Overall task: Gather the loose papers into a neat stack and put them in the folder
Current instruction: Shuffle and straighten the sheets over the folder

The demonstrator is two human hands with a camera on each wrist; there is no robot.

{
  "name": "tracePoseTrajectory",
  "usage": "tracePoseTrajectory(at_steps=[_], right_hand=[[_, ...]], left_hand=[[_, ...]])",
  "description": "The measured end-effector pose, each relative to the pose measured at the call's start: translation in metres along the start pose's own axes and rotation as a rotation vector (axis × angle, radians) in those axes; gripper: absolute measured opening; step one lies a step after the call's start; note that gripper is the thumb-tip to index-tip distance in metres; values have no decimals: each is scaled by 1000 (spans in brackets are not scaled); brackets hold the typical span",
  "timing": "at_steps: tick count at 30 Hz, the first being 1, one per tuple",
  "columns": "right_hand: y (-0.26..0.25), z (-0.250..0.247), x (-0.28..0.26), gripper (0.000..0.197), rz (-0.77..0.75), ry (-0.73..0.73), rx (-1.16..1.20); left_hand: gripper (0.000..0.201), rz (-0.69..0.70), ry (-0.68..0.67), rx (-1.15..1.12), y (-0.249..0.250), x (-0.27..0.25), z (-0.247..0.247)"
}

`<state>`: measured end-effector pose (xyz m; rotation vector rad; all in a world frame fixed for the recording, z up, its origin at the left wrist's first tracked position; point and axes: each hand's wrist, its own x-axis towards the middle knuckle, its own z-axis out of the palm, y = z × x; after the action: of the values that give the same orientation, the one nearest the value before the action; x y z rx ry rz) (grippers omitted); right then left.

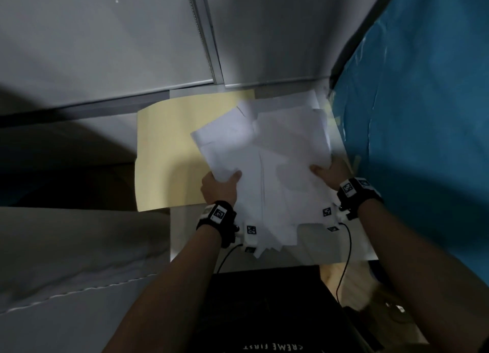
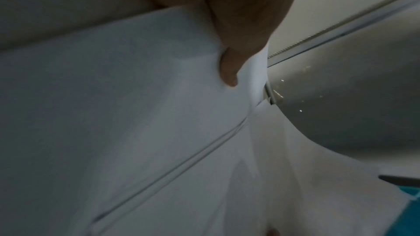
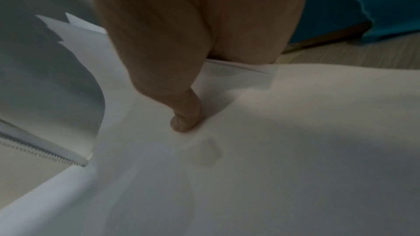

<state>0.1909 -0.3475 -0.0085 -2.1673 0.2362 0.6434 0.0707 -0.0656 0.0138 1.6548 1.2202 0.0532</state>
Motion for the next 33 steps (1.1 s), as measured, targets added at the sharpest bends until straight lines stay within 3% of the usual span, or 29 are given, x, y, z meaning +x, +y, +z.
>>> tracePoseTrajectory(at_steps=[3,6,9,12,17,24,27,28,33], right_hand=[[4,-2,3,47,0,74,60],[1,1,1,43,-11,84,32],[-2,7,2,44,-33,84,14],[-1,8,6,44,-13,94,6],[-3,1,9,42,-8,101,-44],[3,-7,17,46,15,123,-48],[-1,-8,18,47,33,124,-13],[-2,-8,18,49,30,125,-5],[-10,0,15,46,26,81,21]], left_hand=[[44,46,77,-74,-1,-2,-13],[49,72,-30,22,-5,-1,-22],[28,140,-74,119,3,2,-27],[22,321,-1,93,31,-4,-46],[26,459,-58,51,89,2,-100],[42,381,14,-169,118,17,-164],[76,291,55,-358,110,22,-183],[82,260,51,-395,107,22,-181],[67,173,-13,-395,69,27,-101]])
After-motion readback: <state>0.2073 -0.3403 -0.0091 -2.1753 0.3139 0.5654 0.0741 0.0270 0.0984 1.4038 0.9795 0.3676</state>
